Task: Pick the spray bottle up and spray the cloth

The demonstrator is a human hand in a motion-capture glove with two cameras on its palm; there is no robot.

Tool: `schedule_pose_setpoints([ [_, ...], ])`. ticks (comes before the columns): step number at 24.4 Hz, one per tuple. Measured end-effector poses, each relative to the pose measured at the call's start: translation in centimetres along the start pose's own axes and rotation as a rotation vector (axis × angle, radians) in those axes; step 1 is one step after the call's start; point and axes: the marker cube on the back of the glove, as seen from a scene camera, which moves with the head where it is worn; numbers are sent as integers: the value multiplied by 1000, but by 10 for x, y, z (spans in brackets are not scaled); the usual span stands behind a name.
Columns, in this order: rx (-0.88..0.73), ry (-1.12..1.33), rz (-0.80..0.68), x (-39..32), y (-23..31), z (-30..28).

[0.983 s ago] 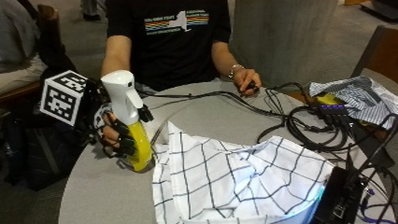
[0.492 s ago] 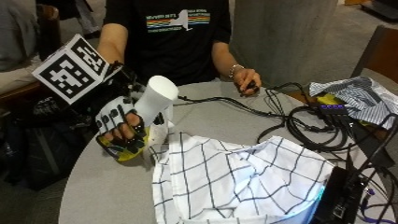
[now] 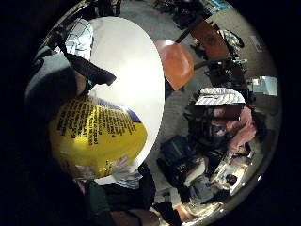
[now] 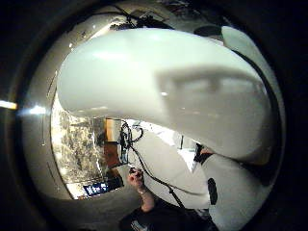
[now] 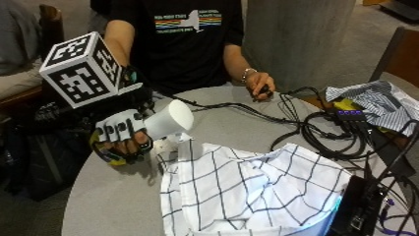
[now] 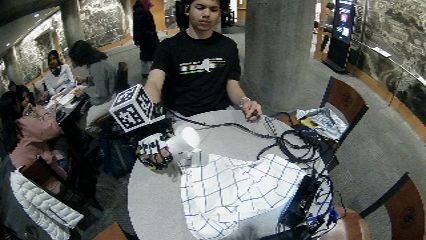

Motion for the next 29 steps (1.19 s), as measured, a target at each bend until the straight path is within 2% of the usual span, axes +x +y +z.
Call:
schedule_pose_setpoints([
  [5,-8,52,26,-3,5,-14],
  [15,-81,163,27,-13,-1,2],
  [25,-102,156,29,-13,0,3],
  [29,-85,80,12,-14,3,3],
])
